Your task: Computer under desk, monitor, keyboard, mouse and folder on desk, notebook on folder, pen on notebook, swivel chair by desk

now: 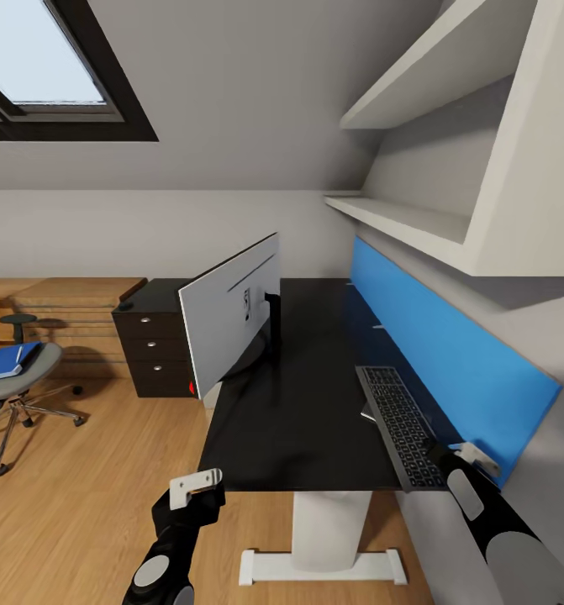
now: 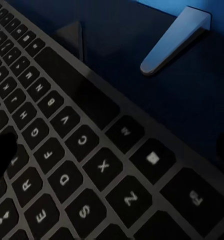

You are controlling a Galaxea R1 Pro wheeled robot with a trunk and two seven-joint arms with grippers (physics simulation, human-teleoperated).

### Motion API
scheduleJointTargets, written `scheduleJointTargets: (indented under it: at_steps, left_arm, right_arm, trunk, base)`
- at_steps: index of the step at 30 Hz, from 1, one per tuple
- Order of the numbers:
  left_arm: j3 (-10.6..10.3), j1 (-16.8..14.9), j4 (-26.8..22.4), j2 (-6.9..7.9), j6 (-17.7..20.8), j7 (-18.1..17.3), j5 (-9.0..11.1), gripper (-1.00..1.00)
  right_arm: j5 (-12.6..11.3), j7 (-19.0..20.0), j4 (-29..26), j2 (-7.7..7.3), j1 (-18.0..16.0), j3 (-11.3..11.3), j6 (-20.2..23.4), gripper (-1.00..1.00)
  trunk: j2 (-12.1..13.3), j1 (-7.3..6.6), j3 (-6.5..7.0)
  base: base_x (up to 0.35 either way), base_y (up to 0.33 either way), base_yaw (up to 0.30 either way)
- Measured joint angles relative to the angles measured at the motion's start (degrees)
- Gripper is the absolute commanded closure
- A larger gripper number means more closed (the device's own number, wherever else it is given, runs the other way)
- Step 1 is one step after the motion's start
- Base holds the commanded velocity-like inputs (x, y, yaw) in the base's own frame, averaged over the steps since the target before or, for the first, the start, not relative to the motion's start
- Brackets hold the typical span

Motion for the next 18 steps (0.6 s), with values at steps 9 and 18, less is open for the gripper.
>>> scheduleJointTargets:
  at_steps: [9,18]
  left_arm:
    - [0.0,0.0,0.0,0.01,0.0,0.0,0.0,-1.0]
    - [0.0,0.0,0.0,0.02,0.0,0.0,0.0,-1.0]
  right_arm:
    - [0.2,-0.1,0.0,-0.25,0.0,0.0,0.1,-1.0]
    - [0.5,-2.4,0.2,-0.18,0.0,0.4,0.3,-1.0]
  trunk:
    - [0.0,0.0,0.0]
    - [0.0,0.0,0.0]
  base:
    - [0.0,0.0,0.0]
    - [0.0,0.0,0.0]
